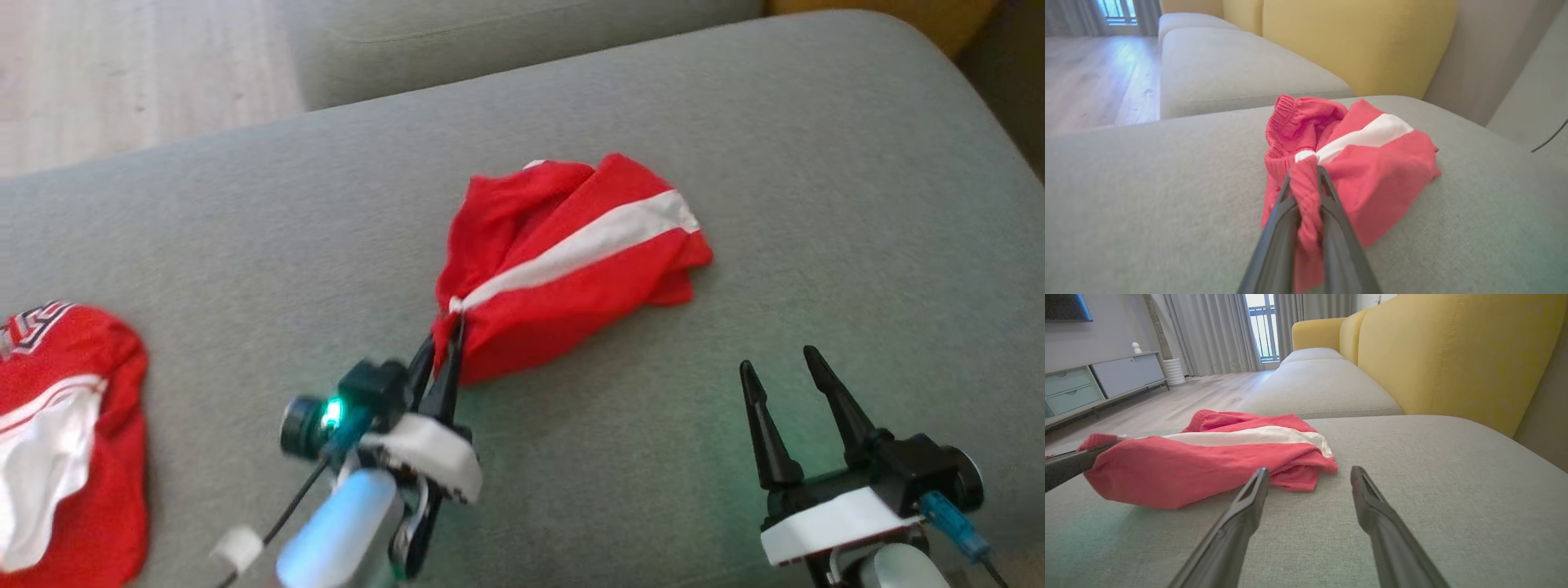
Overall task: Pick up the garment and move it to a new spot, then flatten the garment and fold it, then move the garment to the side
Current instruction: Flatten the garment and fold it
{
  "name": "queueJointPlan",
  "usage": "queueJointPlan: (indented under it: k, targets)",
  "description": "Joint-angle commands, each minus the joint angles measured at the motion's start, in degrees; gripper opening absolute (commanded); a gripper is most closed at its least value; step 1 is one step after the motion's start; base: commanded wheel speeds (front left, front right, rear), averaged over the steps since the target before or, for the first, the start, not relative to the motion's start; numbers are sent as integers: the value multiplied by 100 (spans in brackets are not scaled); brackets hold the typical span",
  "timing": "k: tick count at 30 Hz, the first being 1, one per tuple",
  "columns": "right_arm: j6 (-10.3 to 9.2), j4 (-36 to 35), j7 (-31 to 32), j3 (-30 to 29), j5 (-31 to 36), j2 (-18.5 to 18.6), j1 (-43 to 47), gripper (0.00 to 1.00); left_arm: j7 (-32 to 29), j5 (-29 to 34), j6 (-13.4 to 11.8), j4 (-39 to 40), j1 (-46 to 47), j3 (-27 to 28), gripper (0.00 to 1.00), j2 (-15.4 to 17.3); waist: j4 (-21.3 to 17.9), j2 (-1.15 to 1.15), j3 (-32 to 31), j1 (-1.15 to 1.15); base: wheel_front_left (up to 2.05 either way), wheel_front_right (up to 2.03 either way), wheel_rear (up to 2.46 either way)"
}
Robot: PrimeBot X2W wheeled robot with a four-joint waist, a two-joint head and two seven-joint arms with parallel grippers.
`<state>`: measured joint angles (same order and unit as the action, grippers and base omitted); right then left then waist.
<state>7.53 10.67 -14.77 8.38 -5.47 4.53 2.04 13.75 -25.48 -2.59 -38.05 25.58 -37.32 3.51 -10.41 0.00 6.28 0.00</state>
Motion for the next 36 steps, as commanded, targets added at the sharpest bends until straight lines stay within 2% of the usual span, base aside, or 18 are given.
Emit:
queueJointPlan:
  k: [1,2,3,4,5,11,18,29,36]
  targets:
    - [-4,-202,-23,104,31,119,-57,100,109,-291,-12,422,-230,368,4,-23,243,0,-27,0,0,0,0]
    - [-4,-203,-23,111,33,130,-61,100,115,-389,28,500,-374,394,30,-35,296,0,-35,0,0,0,0]
    - [-4,-205,-23,115,34,140,-61,100,119,-473,61,579,-508,416,48,-44,348,0,-45,0,0,0,0]
    - [-4,-206,-23,117,36,150,-59,100,120,-551,79,632,-639,426,78,-50,398,0,-59,0,0,0,0]
    - [-4,-205,-23,113,36,159,-55,100,121,-614,78,670,-759,430,100,-54,441,0,-75,0,0,0,0]
    - [-4,-194,-23,141,39,193,-71,100,123,-758,-87,929,-1119,366,100,-61,561,0,-130,0,0,0,0]
    - [-4,-186,-23,186,35,182,-43,100,75,-241,-310,943,-826,208,100,18,572,0,-176,0,0,0,0]
    - [-4,-140,-23,211,4,143,-40,100,-1343,-46,-563,512,-48,41,100,304,328,0,-162,0,0,0,0]
    - [-4,-166,-23,159,15,113,-14,100,-2107,-194,-541,896,-175,-15,100,561,260,0,-111,0,0,0,0]
